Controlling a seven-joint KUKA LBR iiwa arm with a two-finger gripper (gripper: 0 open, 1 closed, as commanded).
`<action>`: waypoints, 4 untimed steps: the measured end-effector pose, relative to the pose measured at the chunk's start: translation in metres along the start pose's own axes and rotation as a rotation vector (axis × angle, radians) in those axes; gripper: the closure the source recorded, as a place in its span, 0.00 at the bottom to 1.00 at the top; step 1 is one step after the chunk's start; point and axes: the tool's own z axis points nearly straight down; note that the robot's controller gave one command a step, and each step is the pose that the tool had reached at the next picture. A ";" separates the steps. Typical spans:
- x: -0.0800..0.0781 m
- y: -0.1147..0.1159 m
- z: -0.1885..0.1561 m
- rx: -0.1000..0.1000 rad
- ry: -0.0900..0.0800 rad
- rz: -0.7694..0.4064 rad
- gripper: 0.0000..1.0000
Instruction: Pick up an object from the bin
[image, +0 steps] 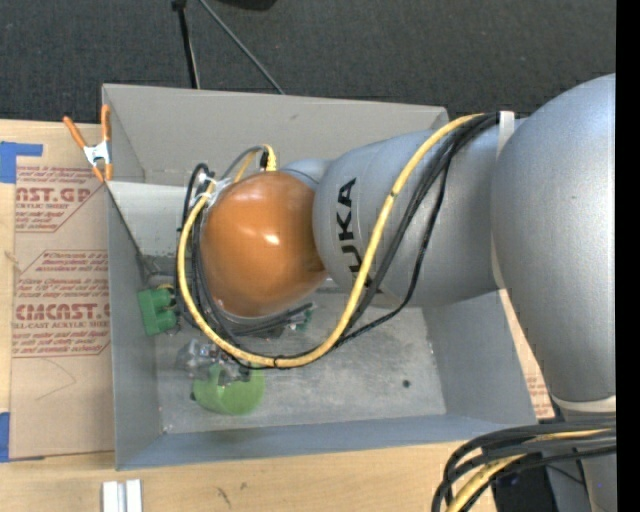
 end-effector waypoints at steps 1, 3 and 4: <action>-0.005 -0.001 -0.092 0.000 -0.001 0.021 1.00; 0.013 0.009 0.011 -0.011 0.011 0.213 0.00; 0.009 -0.017 0.080 -0.010 0.009 0.151 0.00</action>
Offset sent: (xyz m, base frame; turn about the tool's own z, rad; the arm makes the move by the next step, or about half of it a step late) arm 0.0002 0.0017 0.0873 0.0189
